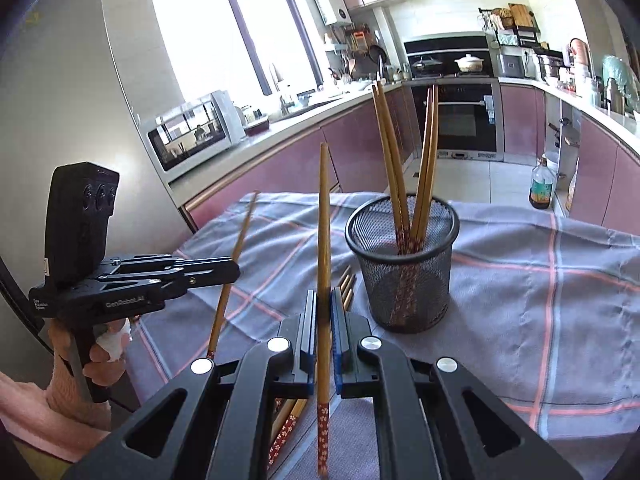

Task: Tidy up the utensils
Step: 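Lift the chopstick upright with the left tool while the right tool raises its chopstick, then lower both held chopsticks into the mesh cup and open both tools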

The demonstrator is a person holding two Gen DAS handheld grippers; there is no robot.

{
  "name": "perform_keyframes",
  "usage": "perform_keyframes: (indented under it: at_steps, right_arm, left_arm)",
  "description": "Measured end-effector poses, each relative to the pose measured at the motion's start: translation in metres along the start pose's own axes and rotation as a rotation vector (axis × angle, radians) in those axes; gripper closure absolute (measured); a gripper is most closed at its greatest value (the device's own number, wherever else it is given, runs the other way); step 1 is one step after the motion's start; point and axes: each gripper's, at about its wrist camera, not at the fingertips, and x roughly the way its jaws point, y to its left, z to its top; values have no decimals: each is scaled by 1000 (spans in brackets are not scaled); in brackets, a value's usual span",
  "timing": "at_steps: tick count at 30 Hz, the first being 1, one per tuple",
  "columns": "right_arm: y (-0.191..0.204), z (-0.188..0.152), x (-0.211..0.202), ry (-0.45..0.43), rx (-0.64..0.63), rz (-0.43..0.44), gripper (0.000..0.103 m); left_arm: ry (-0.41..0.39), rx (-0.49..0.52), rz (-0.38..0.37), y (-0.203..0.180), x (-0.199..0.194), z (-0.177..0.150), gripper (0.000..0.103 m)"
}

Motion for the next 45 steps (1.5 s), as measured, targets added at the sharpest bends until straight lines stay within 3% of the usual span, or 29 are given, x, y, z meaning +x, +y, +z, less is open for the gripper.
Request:
perform_keyframes:
  at_steps: [13, 30, 45]
  right_arm:
    - [-9, 26, -25, -103, -8, -3, 97]
    - [-13, 65, -48, -212, -43, -38, 98]
    - [-30, 94, -45, -282, -33, -95, 98]
  left_arm:
    - [-179, -21, -93, -6, -66, 28, 96]
    - [-222, 22, -163, -37, -58, 90, 96]
    - [-273, 69, -132, -61, -53, 136, 96]
